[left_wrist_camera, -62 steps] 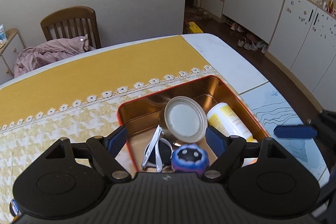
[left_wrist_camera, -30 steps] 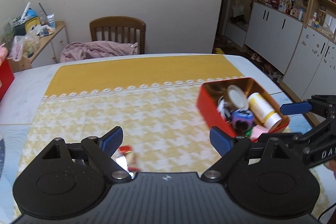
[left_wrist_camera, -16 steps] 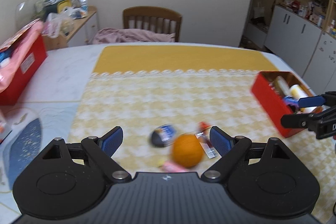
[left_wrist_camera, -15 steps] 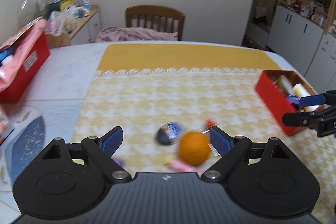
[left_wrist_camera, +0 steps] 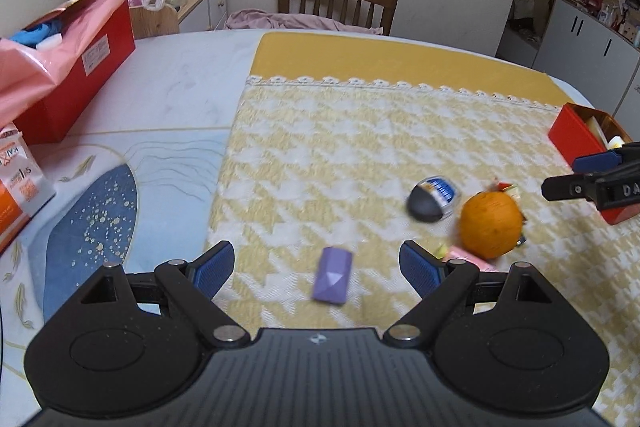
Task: Organize rigid objects
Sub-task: 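Grasp the purple eraser with the left tool while the right tool grasps the red candy packet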
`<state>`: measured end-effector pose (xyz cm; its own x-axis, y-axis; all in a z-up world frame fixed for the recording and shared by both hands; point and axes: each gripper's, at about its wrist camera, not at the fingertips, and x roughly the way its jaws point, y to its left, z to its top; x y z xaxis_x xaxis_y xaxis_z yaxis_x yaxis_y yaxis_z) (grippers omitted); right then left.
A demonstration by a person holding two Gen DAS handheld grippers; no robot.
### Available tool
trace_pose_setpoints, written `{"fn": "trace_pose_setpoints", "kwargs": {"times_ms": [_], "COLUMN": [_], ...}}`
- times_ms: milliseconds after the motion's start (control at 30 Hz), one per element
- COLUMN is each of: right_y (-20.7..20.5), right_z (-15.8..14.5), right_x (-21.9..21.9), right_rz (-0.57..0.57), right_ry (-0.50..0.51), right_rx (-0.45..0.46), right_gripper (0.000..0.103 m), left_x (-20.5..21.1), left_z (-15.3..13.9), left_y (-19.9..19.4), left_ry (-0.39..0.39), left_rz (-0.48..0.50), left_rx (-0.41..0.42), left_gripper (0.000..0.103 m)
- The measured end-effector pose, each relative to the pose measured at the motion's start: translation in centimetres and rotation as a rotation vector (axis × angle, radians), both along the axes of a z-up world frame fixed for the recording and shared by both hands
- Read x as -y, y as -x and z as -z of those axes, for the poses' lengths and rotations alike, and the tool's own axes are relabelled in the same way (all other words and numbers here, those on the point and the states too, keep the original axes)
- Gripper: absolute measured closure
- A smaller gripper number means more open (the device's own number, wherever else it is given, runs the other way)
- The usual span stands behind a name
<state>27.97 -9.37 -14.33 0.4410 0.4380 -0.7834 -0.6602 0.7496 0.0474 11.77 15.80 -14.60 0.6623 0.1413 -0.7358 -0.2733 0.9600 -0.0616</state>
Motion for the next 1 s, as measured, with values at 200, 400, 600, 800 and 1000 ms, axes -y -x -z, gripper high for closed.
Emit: {"fn": "trace_pose_setpoints", "kwargs": {"times_ms": [200, 400, 600, 800, 1000], "right_y": [-1.0, -1.5, -2.0, -1.9, -2.0], "right_z": [1.8, 2.8, 3.3, 3.4, 3.2], "right_x": [-1.6, -2.5, -2.8, -3.1, -2.4], "right_rz": [-0.008, -0.027, -0.031, -0.043, -0.009], "right_ry": [0.029, 0.033, -0.004, -0.032, -0.059], "right_rx": [-0.036, -0.063, -0.097, -0.116, -0.127], "right_gripper": [0.034, 0.055, 0.067, 0.077, 0.082], "left_x": [-0.3, -0.4, -0.4, 0.4, 0.4], "left_z": [1.5, 2.3, 3.0, 3.3, 3.2], "left_y": [-0.4, -0.7, -1.3, -1.6, -1.9], "left_ry": [0.004, 0.019, 0.026, -0.001, -0.012], "left_rz": [0.02, 0.029, 0.035, 0.053, 0.049], "left_rx": [-0.02, -0.034, -0.06, -0.062, -0.064], "left_gripper": [0.014, 0.026, 0.04, 0.051, 0.074]}}
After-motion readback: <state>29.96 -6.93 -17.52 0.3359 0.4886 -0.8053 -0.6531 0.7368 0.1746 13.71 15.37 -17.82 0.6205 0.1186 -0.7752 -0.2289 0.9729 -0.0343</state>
